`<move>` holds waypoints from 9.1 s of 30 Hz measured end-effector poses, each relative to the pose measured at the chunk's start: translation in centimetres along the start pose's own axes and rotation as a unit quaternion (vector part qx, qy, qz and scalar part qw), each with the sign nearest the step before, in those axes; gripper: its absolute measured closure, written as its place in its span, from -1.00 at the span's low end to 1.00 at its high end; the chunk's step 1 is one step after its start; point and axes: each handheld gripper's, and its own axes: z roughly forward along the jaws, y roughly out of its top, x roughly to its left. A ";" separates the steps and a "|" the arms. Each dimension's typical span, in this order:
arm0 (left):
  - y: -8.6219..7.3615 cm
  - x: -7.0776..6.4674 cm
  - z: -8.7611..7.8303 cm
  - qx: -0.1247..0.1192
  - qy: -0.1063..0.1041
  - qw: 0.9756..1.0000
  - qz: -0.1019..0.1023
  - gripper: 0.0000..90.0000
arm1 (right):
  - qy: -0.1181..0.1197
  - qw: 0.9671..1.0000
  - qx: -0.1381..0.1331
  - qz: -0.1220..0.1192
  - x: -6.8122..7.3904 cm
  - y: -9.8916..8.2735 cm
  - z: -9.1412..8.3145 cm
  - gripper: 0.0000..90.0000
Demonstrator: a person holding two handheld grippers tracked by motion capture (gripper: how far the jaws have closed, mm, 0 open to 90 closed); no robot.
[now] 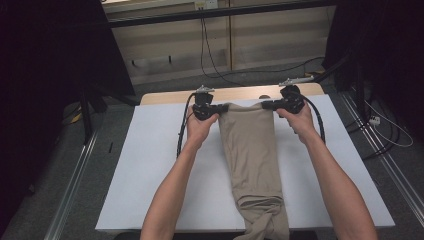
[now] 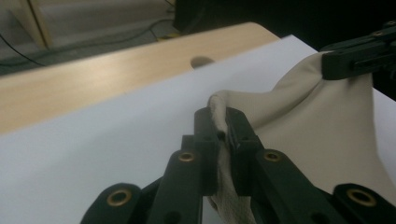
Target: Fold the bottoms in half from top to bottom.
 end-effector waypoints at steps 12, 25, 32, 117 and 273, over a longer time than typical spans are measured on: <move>6.1 1.1 -2.1 -0.051 0.040 0.998 0.010 0.89 | -0.027 0.998 -0.049 0.003 0.4 6.3 -0.5 0.93; 4.0 2.6 -1.1 -0.016 0.101 0.995 -0.018 -0.39 | -0.103 0.994 -0.020 0.026 -0.2 7.3 0.6 -0.34; -0.1 1.6 -3.8 -0.013 0.089 0.996 -0.002 -0.68 | -0.058 0.998 -0.006 0.005 2.0 2.2 -1.2 -0.31; -16.6 -10.2 -11.1 0.095 -0.022 0.990 0.099 -0.77 | 0.141 0.978 0.059 -0.140 20.0 -12.1 -9.5 0.95; -13.8 -7.3 -8.0 0.169 -0.029 0.985 0.025 1.00 | 0.028 0.990 0.139 -0.012 15.4 -9.7 1.9 0.21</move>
